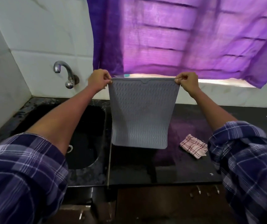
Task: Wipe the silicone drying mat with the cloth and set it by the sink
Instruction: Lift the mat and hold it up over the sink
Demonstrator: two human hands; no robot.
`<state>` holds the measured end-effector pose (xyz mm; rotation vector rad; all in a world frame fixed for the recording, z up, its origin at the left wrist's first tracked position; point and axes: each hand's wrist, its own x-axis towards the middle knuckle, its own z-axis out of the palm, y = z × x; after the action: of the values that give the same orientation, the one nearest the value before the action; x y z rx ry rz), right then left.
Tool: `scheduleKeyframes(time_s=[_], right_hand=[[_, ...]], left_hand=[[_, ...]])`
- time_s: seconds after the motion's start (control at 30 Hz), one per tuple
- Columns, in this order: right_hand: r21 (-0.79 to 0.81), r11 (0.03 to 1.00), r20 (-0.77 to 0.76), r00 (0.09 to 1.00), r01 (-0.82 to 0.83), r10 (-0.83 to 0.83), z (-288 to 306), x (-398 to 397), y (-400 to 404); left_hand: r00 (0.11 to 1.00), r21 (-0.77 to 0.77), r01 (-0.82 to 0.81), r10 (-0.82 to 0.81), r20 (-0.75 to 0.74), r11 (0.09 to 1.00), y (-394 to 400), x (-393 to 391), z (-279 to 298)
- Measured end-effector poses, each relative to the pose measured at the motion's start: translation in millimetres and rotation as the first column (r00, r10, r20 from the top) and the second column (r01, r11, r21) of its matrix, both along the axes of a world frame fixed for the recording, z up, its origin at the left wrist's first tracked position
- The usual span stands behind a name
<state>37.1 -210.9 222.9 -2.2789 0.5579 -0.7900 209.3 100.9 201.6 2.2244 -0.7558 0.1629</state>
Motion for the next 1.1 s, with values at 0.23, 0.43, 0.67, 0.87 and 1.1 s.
scheduleKeyframes(time_s=[0.23,0.43,0.67,0.87,1.1], right_hand=[[-0.021,0.996,-0.002,0.996,-0.087,0.087,55,-24,-5],[-0.126,0.979,0.029,0.986,-0.161,0.165,122,-58,11],[-0.111,0.964,0.059,0.967,-0.24,0.247,166,-77,22],[-0.028,0.972,-0.018,0.973,-0.232,0.231,98,-42,10],[-0.006,0.995,-0.317,0.944,-0.099,0.092,-90,30,-18]], left_hand=[[0.972,0.031,0.171,-0.164,-0.168,0.985,13,-6,52],[0.98,0.05,0.12,-0.11,-0.166,0.991,33,-44,125],[0.99,-0.03,0.074,-0.077,-0.115,0.997,54,-72,174],[0.982,0.076,0.06,-0.045,-0.186,0.995,40,-43,115],[0.964,0.344,0.039,0.055,-0.259,0.938,-9,5,-72]])
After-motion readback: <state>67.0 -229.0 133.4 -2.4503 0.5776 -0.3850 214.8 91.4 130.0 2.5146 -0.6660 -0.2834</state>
